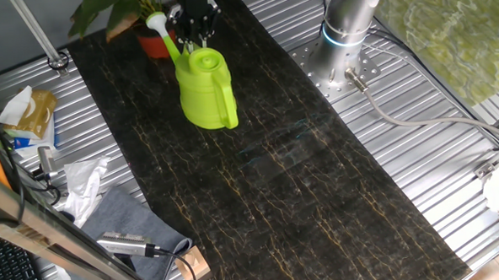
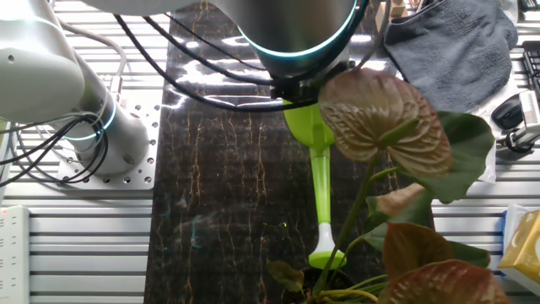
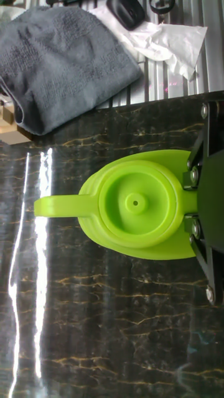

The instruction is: Water the plant

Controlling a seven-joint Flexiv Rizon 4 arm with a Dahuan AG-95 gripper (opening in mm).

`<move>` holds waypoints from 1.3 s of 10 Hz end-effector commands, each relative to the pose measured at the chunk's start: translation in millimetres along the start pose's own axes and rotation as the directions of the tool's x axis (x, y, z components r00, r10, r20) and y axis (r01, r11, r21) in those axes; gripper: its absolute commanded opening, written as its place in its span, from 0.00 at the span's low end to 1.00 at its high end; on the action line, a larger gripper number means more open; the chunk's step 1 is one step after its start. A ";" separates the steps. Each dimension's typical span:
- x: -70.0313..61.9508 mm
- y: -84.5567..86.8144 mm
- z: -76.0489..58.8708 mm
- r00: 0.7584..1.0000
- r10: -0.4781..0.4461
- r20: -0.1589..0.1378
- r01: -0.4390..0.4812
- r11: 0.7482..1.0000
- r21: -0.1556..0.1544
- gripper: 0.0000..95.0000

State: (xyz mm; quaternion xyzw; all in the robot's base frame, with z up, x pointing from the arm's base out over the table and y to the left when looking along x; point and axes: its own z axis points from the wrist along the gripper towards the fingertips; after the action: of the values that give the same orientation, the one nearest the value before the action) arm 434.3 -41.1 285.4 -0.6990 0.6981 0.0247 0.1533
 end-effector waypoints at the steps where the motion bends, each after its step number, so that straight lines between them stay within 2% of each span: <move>1: -3.0 0.3 1.1 1.000 0.009 -0.012 -0.009 1.000 0.002 0.00; 6: -16.2 0.8 8.3 0.997 0.040 -0.059 -0.040 0.999 0.003 0.00; 8: -21.4 1.2 10.3 0.994 0.055 -0.091 -0.054 0.999 0.004 0.00; 11: -31.9 2.5 12.9 0.984 0.086 -0.158 -0.085 0.996 0.010 0.00; 13: -37.5 3.3 14.8 0.978 0.107 -0.180 -0.105 0.994 0.016 0.00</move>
State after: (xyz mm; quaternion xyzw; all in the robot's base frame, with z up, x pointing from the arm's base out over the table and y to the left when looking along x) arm 432.5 -0.7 279.6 -0.6602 0.7449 -0.0317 0.0905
